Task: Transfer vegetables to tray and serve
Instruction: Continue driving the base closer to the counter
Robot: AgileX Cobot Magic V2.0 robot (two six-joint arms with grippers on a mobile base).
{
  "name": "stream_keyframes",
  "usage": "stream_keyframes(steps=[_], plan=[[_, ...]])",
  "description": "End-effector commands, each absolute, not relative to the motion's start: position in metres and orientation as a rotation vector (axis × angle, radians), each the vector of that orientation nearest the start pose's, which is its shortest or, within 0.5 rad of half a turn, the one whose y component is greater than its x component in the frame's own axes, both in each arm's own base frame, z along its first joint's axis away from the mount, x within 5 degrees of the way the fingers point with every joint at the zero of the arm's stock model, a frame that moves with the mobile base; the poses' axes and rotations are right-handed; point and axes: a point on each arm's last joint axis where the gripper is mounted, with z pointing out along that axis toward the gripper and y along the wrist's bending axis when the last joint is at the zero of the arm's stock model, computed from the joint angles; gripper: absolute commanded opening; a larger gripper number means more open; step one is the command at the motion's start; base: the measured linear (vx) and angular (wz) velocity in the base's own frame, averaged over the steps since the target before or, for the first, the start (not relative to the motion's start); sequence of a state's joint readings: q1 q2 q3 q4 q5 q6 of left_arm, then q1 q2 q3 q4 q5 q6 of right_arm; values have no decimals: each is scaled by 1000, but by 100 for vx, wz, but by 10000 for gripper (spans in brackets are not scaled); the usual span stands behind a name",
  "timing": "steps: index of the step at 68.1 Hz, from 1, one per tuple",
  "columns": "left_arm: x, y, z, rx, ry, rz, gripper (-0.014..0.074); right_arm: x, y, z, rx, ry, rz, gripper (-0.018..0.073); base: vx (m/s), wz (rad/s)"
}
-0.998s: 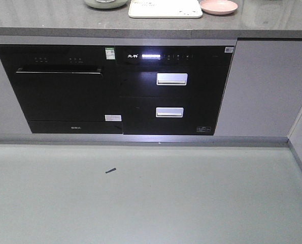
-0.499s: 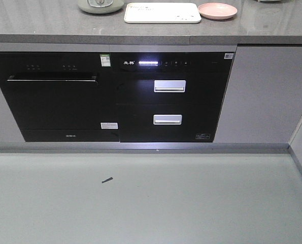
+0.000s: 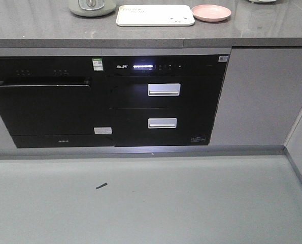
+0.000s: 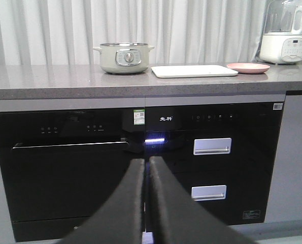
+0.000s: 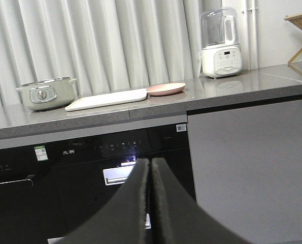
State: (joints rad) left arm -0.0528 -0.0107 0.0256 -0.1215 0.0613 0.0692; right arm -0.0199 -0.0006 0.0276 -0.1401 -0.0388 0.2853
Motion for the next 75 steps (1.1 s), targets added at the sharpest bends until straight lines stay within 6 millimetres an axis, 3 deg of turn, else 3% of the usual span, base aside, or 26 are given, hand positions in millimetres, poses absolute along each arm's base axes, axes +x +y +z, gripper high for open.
stream_keyframes(steps=[1, 75], plan=[[56, -3, 198, -14, 1502, -93, -6, 58, 0, 208, 94, 1419, 101, -6, 5, -8], [56, -3, 198, -14, 1502, -93, -6, 58, 0, 208, 94, 1419, 101, -6, 5, -3]])
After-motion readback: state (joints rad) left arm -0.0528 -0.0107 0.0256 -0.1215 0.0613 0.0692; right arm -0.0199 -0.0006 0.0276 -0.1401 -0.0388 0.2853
